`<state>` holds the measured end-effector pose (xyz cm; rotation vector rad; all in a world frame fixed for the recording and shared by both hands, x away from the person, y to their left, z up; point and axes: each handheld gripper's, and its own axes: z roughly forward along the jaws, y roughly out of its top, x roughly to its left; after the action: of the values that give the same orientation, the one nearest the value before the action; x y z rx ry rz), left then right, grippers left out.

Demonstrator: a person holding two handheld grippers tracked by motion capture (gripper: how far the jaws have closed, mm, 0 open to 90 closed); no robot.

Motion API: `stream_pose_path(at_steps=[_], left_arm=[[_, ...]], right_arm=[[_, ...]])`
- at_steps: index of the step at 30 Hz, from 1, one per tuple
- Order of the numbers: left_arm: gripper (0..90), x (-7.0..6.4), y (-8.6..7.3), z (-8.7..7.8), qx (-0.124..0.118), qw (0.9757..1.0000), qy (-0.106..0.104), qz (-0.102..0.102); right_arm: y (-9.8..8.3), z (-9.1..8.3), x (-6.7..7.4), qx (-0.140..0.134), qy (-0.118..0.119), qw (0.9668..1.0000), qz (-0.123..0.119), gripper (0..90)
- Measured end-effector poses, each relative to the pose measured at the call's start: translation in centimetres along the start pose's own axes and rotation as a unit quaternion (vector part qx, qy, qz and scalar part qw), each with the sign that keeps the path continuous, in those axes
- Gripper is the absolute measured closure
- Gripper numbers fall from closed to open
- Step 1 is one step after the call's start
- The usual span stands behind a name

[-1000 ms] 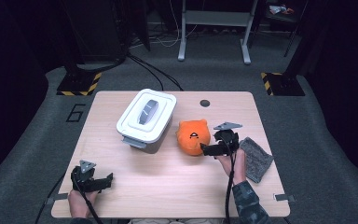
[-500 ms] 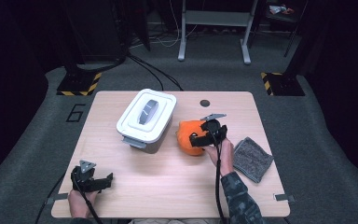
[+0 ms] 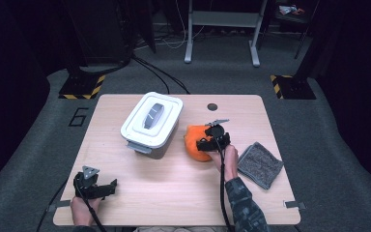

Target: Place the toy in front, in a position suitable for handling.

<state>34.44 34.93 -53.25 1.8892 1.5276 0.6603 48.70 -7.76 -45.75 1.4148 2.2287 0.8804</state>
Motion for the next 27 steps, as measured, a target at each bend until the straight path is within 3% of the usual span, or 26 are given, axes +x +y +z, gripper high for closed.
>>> stream_pose_path(at_steps=[3, 10, 14, 19, 22, 27], left_arm=[[1.7, 0.0, 0.0, 0.0, 0.000, 1.0000, 0.000, 0.000], [1.7, 0.0, 0.0, 0.0, 0.000, 1.0000, 0.000, 0.000], [1.7, 0.0, 0.0, 0.0, 0.000, 1.0000, 0.000, 0.000], [1.7, 0.0, 0.0, 0.0, 0.001, 1.0000, 0.001, -0.003], [1.7, 0.0, 0.0, 0.0, 0.000, 1.0000, 0.002, -0.004], [1.8, 0.0, 0.0, 0.0, 0.000, 1.0000, 0.003, -0.004]], right_arm=[[-0.4, -0.1, -0.4, 0.002, 0.010, 0.9999, 0.009, 34.1], [-0.9, -0.3, -0.8, -0.008, 0.017, 0.9998, -0.001, 53.7], [-1.1, -0.4, -1.0, -0.018, 0.019, 0.9997, -0.003, 58.5], [-1.2, -0.8, -1.5, -0.037, 0.040, 0.9985, 0.006, 61.9], [-1.3, -1.2, -2.1, -0.048, 0.046, 0.9978, -0.001, 63.2], [-1.3, -2.4, -2.5, -0.062, 0.042, 0.9972, -0.004, 63.8]])
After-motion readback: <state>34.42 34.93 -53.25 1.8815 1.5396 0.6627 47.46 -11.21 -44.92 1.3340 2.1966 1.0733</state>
